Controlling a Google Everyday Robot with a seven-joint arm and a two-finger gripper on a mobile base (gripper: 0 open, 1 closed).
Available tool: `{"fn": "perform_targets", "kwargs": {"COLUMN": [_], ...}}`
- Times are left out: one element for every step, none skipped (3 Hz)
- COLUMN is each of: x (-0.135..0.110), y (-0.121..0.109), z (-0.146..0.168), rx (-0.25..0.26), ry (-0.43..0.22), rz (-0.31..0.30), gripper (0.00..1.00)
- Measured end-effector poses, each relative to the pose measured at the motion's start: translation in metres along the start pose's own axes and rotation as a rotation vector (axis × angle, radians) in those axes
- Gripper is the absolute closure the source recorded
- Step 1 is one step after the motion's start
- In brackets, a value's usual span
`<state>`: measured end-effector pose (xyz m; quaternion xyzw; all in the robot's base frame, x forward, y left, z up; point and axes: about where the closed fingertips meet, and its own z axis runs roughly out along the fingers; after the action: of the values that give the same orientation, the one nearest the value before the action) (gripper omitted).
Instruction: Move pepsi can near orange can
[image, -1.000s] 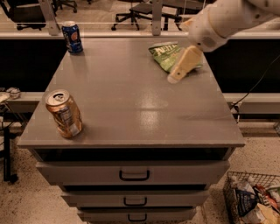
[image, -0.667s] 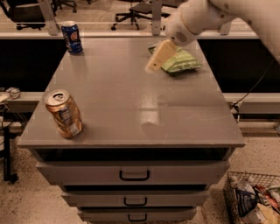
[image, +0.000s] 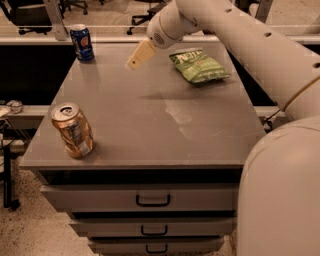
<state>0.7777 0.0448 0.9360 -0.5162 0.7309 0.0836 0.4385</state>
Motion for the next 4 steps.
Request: {"fn": "perform_targets", "kwargs": {"x": [0.0,-0.001,-0.005,-0.019], "y": [0.0,-0.001,-0.006,-0.018], "z": [0.0,0.007,0.041,0.084], "rx": [-0.001,0.021,0.057,0.085], "ry": [0.001,-0.017,-0.089,-0.177], "rz": [-0.001,0.011,0.08,0.156], "gripper": [0.0,0.0,0.0,0.0]}}
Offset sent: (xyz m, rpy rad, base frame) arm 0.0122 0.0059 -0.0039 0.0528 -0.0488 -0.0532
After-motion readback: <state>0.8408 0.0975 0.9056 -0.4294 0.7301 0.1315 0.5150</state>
